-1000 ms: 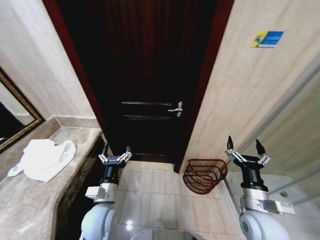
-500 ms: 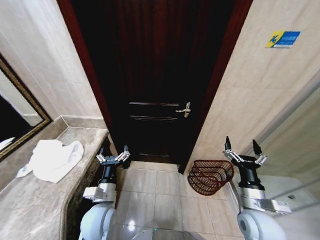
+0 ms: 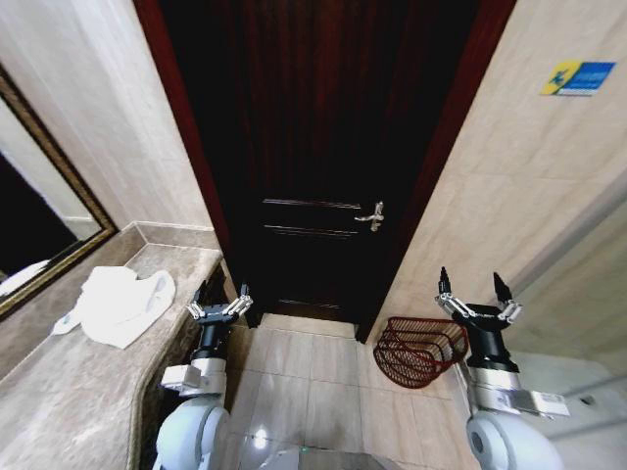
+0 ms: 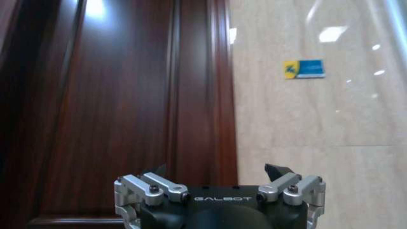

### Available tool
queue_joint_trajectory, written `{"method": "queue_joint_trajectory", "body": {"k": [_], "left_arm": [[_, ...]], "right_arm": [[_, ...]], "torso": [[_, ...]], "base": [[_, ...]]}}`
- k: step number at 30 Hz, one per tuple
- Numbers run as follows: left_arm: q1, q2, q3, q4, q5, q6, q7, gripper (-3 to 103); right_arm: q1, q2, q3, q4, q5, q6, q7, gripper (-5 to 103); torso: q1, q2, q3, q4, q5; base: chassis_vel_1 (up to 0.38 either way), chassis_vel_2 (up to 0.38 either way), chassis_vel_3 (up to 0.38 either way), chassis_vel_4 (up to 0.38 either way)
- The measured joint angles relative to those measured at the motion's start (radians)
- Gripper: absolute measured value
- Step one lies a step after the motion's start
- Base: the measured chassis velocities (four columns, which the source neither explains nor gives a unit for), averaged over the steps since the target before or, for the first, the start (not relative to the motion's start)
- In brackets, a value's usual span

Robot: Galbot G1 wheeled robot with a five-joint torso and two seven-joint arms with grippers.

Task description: Discard the used towel into the hamper.

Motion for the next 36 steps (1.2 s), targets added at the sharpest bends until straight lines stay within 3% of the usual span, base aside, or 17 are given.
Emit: {"method": "queue_joint_trajectory", "body": {"k": [21,25,29,36], "left_arm": [[0.008,0.0,-0.009,-0.01,0.012,0.011,-0.02,100],[0.011,0.0,-0.014,-0.008,0.04,0.053,-0.043,100],[0.007,0.0,-0.017,0.01,0.001,0.168,-0.104,100],[-0.024,0.034,-0.037,0.082,-0.02,0.205,-0.127,100]], "right_arm": [[-0.002,-0.01,-0.005,0.011,0.009,-0.024,-0.003,100],[-0.002,-0.009,-0.005,0.01,0.011,-0.025,-0.003,100],[-0.009,-0.003,-0.004,0.002,0.014,-0.025,-0.005,100],[-0.011,-0.006,0.006,-0.008,0.023,-0.023,-0.006,100]], "torso": [[0.0,0.0,0.0,0.0004,-0.0001],[0.0,0.0,0.0,0.0003,-0.0001],[0.0,0.0,0.0,-0.0002,0.0001],[0.0,0.0,0.0,0.0,-0.0002]], "base": [[0.106,0.117,0.115,0.116],[0.078,0.071,0.074,0.073],[0.0,0.0,0.0,0.0],[0.0,0.0,0.0,0.0]]}}
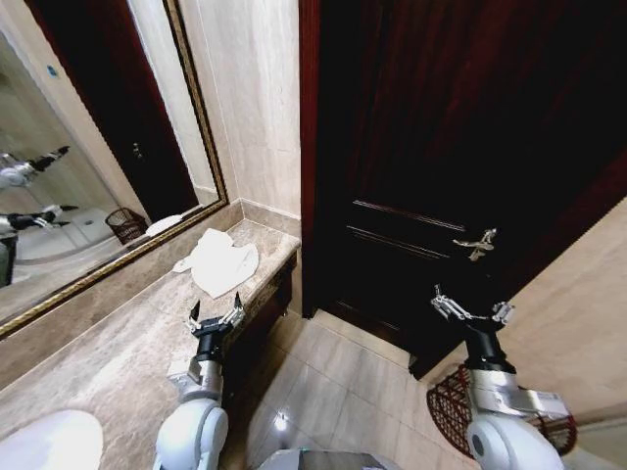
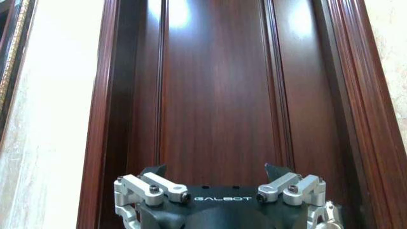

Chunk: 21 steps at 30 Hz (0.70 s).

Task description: Discard the used towel into the hamper.

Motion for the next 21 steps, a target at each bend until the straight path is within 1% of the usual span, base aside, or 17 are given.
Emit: {"method": "queue_joint_trajectory", "body": {"k": [1,4,5,7,8,11,12,14,15,18,19,21], "left_arm": [[0.0,0.0,0.0,0.0,0.0,0.0,0.0,100],[-0.036,0.047,-0.027,0.026,-0.031,0.018,-0.003,100],[-0.036,0.047,-0.027,0.026,-0.031,0.018,-0.003,100],[-0.067,0.072,-0.042,0.043,-0.049,0.034,-0.005,100],[-0.067,0.072,-0.042,0.043,-0.049,0.034,-0.005,100],[-0.12,0.088,-0.048,0.081,-0.063,0.05,-0.012,100],[-0.12,0.088,-0.048,0.081,-0.063,0.05,-0.012,100],[-0.166,0.09,-0.044,0.128,-0.065,0.056,-0.022,100],[-0.166,0.09,-0.044,0.128,-0.065,0.056,-0.022,100],[-0.242,0.084,-0.029,0.21,-0.051,0.062,-0.034,100],[-0.242,0.084,-0.029,0.21,-0.051,0.062,-0.034,100],[-0.286,0.082,-0.019,0.252,-0.042,0.062,-0.041,100]], "right_arm": [[0.0,0.0,0.0,0.0,0.0,0.0,0.0,100],[0.004,-0.003,0.003,-0.009,0.003,0.0,0.0,100],[0.004,-0.003,0.003,-0.009,0.003,0.0,0.0,100],[0.006,-0.003,0.002,-0.018,0.002,0.001,-0.001,100],[0.006,-0.003,0.002,-0.018,0.002,0.001,-0.001,100],[0.009,-0.005,0.0,-0.032,0.0,0.001,-0.002,100],[0.009,-0.005,0.0,-0.032,0.0,0.001,-0.002,100],[0.01,-0.008,-0.002,-0.044,-0.006,0.001,-0.002,100],[0.01,-0.008,-0.002,-0.044,-0.006,0.001,-0.002,100],[0.009,-0.013,-0.008,-0.06,-0.021,0.001,-0.002,100],[0.009,-0.013,-0.008,-0.06,-0.021,0.001,-0.002,100],[0.007,-0.019,-0.008,-0.067,-0.027,0.001,-0.002,100]], "torso": [[0.0,0.0,0.0,0.0,0.0],[0.0,0.0,0.0,0.0,0.0001],[0.0,0.0,0.0,0.0,0.0001],[0.0,0.0,0.0,0.0001,0.0001],[0.0,0.0,0.0,0.0001,0.0001],[0.0,0.0,0.0,0.0,0.0002],[0.0,0.0,0.0,0.0,0.0002],[0.0,0.0,0.0,0.0001,0.0001],[0.0,0.0,0.0,0.0001,0.0001],[0.0,0.0,0.0,0.0,0.0002],[0.0,0.0,0.0,0.0,0.0002],[0.0,0.0,0.0,0.0,0.0002]], "base": [[0.0,0.0,0.0,0.0],[0.0,0.0,0.0,0.0],[0.0,0.0,0.0,0.0],[0.0,0.0,0.0,0.0],[0.0,0.0,0.0,0.0],[0.0,0.0,0.0,0.0],[0.0,0.0,0.0,0.0],[0.0,0.0,0.0,0.0],[0.0,0.0,0.0,0.0],[0.0,0.0,0.0,0.0],[0.0,0.0,0.0,0.0],[0.0,0.0,0.0,0.0]]}}
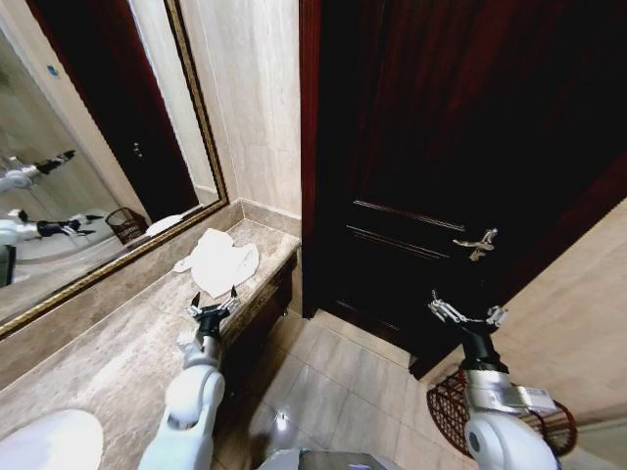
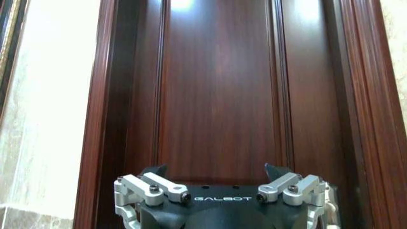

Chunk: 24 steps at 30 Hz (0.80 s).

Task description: Discard the used towel into the hamper.

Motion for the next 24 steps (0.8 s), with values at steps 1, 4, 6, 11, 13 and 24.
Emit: {"method": "queue_joint_trajectory", "body": {"k": [1,4,6,11,13,24], "left_arm": [[-0.02,0.001,0.003,0.018,0.002,0.0,-0.003,100],[-0.064,0.009,0.008,0.051,0.004,0.004,-0.01,100],[-0.093,0.017,0.01,0.075,0.004,0.012,-0.016,100],[-0.169,0.035,0.014,0.137,-0.008,0.035,-0.029,100],[-0.187,0.039,0.016,0.151,-0.014,0.038,-0.032,100],[-0.325,0.066,0.031,0.283,-0.044,0.059,-0.056,100]], "right_arm": [[-0.001,-0.004,0.001,-0.002,-0.002,-0.001,0.0,100],[0.0,-0.011,0.002,-0.008,-0.007,-0.004,0.002,100],[0.002,-0.015,0.0,-0.01,-0.013,-0.009,0.004,100],[0.006,-0.019,-0.004,-0.017,-0.024,-0.018,0.008,100],[0.006,-0.019,-0.005,-0.018,-0.027,-0.019,0.009,100],[-0.001,-0.012,-0.01,-0.036,-0.047,-0.021,0.012,100]], "torso": [[0.0,0.0,0.0,0.0,0.0],[0.0,0.0,0.0,0.0,0.0],[0.0,0.0,0.0,0.0001,0.0],[0.0,0.0,0.0,0.0001,-0.0001],[0.0,0.0,0.0,0.0001,0.0],[0.0,0.0,0.0,0.0001,-0.0001]], "base": [[0.0,0.0,0.0,0.0],[0.0,0.0,0.0,0.0],[0.0,0.0,0.0,0.0],[0.0,0.0,0.0,0.0],[0.0,0.0,0.0,0.0],[0.0,0.0,0.0,0.0]]}}
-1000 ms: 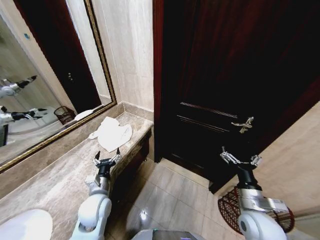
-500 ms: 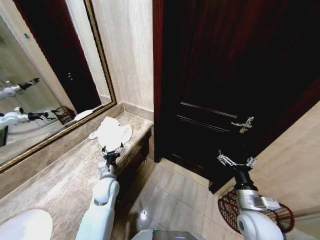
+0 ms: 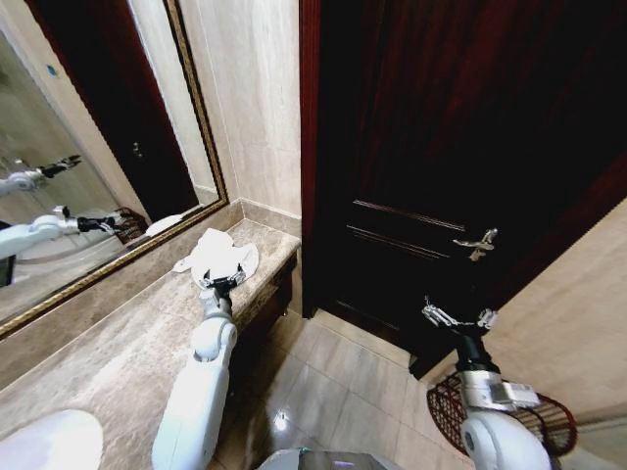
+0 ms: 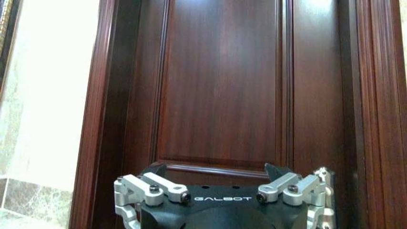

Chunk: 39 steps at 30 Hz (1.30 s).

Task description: Discard the used towel into the hamper.

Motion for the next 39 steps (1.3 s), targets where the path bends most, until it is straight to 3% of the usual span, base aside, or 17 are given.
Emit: {"method": "queue_joint_trajectory", "body": {"k": [17,39], "left_arm": [[-0.163,-0.01,0.007,0.18,-0.02,0.025,-0.031,100],[-0.326,0.047,0.002,0.396,-0.062,0.044,-0.08,100]], "right_arm": [[-0.006,0.002,-0.002,-0.017,-0.014,0.0,0.002,100],[0.002,0.013,-0.004,-0.053,-0.022,0.007,0.003,100]], "torso": [[0.0,0.0,0.0,-0.0001,0.0001],[0.0,0.0,0.0,0.0,0.0]], "base": [[0.0,0.0,0.0,0.0],[0.0,0.0,0.0,0.0]]}}
